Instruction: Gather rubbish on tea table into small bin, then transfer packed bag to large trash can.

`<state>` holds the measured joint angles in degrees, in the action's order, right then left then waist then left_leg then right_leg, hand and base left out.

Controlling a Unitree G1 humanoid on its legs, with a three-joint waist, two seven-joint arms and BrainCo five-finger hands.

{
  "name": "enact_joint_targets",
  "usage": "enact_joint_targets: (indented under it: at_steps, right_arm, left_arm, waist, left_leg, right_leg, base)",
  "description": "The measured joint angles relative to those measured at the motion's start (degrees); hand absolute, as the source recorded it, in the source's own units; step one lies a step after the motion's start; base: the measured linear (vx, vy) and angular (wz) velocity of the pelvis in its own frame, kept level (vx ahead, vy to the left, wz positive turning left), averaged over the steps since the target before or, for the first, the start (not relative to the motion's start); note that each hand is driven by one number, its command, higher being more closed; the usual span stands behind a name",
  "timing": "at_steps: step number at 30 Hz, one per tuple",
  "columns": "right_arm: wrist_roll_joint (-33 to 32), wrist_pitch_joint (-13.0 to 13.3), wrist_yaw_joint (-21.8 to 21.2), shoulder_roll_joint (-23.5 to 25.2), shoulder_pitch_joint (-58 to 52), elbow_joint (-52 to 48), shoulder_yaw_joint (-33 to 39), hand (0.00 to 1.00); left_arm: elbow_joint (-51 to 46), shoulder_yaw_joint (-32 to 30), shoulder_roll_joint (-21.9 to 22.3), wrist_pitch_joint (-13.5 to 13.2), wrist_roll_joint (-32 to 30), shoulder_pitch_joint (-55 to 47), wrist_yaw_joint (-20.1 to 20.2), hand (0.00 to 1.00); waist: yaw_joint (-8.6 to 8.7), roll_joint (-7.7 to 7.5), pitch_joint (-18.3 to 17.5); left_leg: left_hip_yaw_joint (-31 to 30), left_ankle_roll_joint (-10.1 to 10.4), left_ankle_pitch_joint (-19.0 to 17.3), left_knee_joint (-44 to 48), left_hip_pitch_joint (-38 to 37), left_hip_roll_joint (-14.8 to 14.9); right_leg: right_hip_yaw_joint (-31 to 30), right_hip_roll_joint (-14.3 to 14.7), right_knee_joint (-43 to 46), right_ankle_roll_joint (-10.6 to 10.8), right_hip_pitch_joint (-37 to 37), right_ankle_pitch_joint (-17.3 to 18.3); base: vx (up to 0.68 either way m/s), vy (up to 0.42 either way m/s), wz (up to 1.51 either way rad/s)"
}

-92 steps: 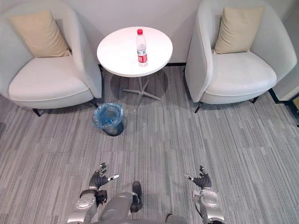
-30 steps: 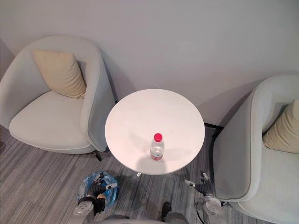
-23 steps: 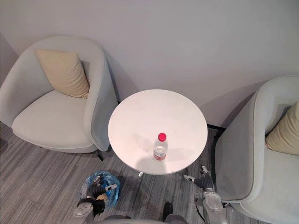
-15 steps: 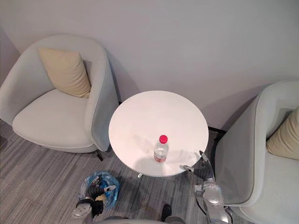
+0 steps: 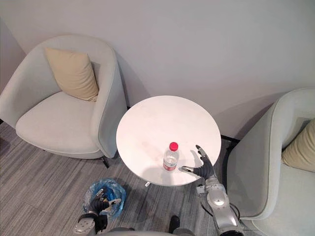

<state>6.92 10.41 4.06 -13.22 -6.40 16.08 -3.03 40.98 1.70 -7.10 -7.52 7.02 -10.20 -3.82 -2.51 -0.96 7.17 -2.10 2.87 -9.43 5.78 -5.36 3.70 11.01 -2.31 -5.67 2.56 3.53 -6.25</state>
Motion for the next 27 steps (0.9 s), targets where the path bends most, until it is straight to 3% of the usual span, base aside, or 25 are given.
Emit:
enact_joint_targets:
  at_steps: [12, 14, 27]
  right_arm:
    - [2.3, 0.0, -0.4, -0.6, 2.6, 0.5, -4.6, 0.0]
    - [2.3, 0.0, -0.3, -0.6, 2.7, 0.6, -4.8, 0.0]
    - [2.6, -0.4, 2.6, 1.2, 8.1, 6.0, -6.0, 0.0]
  left_arm:
    - [0.0, 0.0, 0.0, -0.3, 0.0, -0.4, 0.0, 0.0]
    - [0.0, 0.0, 0.1, -0.3, 0.0, -0.4, 0.0, 0.0]
    - [0.0, 0.0, 0.4, -0.6, 0.1, 0.1, 0.0, 0.0]
  waist:
    - [-0.25, -0.5, 0.8]
    - [-1.16, -0.58, 1.3]
    - [-1.57, 0.26, 3.6]
  left_leg:
    - [-2.0, -0.2, 1.2, -0.8, 1.5, -0.8]
    - [-2.4, -0.2, 1.2, -0.8, 2.1, -0.9]
    - [-4.6, -0.3, 1.6, 0.4, 4.7, -1.5]
  right_leg:
    - [1.9, -0.8, 0.0, 0.0, -0.9, 0.0]
    - [2.3, -0.9, 0.0, 0.0, -1.2, 0.0]
    - [4.6, -1.5, 0.0, 0.0, -2.9, 0.0]
  base:
    - [-0.03, 0.006, 0.09]
    - [-0.04, -0.004, 0.08]
    - [0.0, 0.004, 0.08]
